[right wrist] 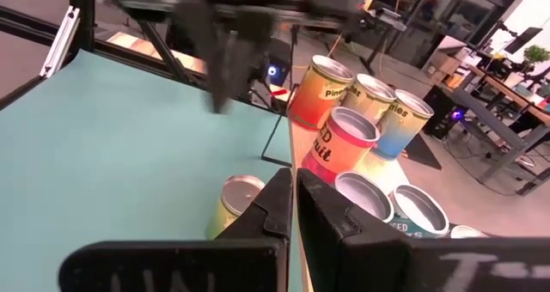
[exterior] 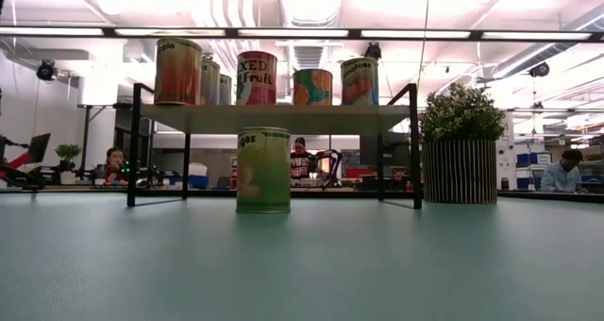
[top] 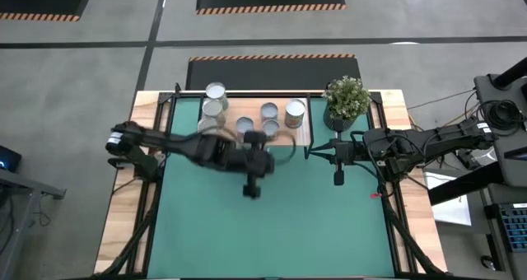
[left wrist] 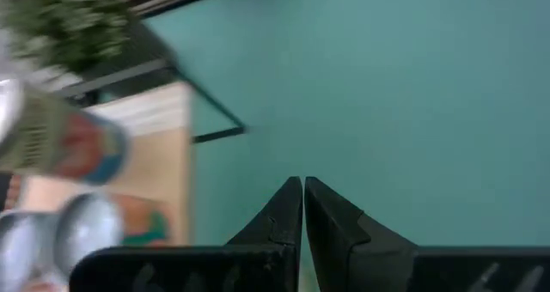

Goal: Pick and place cans onto a shelf
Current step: Put the large canned oranges on the shelf

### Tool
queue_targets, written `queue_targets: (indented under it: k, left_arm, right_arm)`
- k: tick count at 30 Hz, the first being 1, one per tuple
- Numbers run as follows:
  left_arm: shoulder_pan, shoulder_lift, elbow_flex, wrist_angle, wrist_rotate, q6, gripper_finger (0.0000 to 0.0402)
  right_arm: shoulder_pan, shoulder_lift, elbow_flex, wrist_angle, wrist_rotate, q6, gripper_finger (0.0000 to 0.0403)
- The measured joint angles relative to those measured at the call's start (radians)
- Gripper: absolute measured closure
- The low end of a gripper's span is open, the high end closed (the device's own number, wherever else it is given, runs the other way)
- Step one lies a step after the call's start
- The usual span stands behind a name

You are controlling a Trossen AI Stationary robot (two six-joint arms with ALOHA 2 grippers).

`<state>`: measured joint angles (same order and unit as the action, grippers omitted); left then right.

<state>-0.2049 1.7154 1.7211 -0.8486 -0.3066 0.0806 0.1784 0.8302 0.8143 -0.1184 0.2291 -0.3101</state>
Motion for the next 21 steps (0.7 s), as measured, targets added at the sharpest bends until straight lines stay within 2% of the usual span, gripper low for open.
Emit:
queue_targets:
  k: [3,8,17,21]
  left_arm:
    - [-0.060,-0.018,-0.064,0.012,0.000,0.000,0.0402]
    - [-0.113,-0.111,-0.272,0.121,0.001,-0.065,0.0402]
    - [-0.147,-0.311,-0.599,0.173,0.002,-0.276,0.0402]
    - [-0.157,-0.345,-0.755,0.300,0.002,-0.333,0.0402]
  right_arm:
    - [0.000,0.000,0.000,0.000,0.000,0.004,0.0394]
    - [0.000,0.000,0.000,0.000,0.000,0.024,0.0394]
    - [0.008,0.003,0.000,0.000,0.002,0.147,0.0394]
    - [0.054,0.018,0.001,-0.007,0.003,0.205,0.0394]
